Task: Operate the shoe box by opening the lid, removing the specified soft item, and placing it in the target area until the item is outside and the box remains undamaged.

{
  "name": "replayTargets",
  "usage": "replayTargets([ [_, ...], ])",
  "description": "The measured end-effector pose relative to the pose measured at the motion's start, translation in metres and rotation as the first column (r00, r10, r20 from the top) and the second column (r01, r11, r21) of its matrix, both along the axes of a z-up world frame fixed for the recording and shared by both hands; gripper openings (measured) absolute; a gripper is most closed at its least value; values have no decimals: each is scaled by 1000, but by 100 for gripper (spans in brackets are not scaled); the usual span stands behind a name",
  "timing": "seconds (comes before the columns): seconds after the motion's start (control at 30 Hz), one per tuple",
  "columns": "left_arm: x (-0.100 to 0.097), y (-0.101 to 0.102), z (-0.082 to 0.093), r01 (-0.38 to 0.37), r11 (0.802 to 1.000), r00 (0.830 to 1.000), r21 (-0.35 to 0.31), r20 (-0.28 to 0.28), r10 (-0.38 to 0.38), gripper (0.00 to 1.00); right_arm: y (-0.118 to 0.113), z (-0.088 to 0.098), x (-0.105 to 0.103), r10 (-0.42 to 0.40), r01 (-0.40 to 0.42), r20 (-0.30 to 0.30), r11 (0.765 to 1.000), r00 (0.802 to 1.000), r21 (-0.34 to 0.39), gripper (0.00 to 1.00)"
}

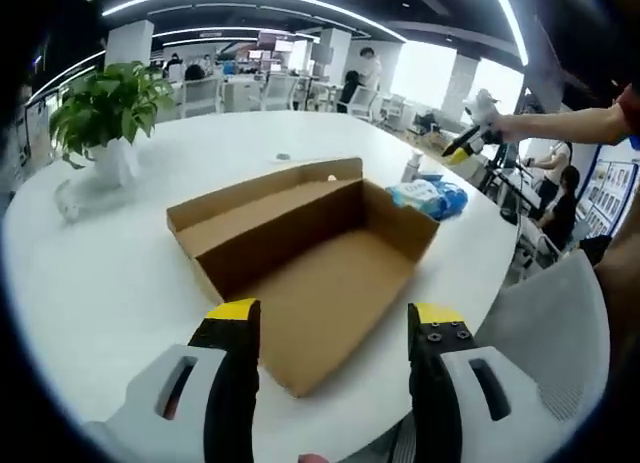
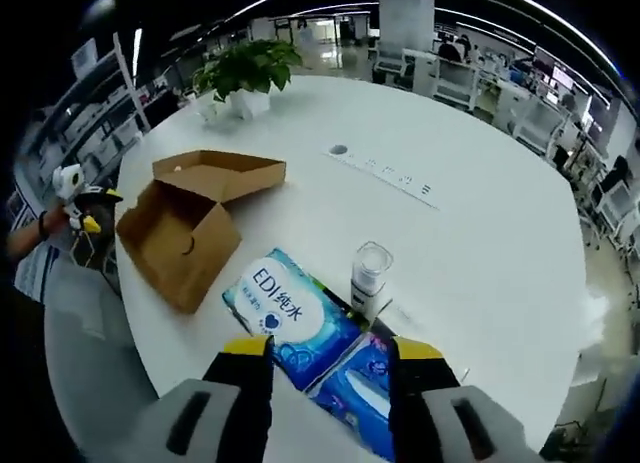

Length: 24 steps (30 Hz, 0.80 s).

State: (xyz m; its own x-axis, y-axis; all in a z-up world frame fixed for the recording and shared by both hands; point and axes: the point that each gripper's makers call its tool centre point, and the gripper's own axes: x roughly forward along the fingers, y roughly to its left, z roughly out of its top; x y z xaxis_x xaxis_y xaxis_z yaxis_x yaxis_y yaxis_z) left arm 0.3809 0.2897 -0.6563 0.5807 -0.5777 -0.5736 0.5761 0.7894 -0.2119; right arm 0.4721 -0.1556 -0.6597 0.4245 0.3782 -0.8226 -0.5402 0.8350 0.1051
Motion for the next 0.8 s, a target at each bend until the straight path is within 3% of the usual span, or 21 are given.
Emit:
replayTargets([
  [0.13,1,8,-4,-27,1000,1000,5,-5,27,59,7,1,1,-32,31,48,999,998,30,47],
  [0.5,2,22,-8,-91,996,996,-16,-13,90,59,50,11,-19,-47,32,107,990,993,139,49],
  [0.8,5,36,-11,-167,985,986,-36,-17,167,59,87,20,-32,-31,4,163,986,986,165,51],
])
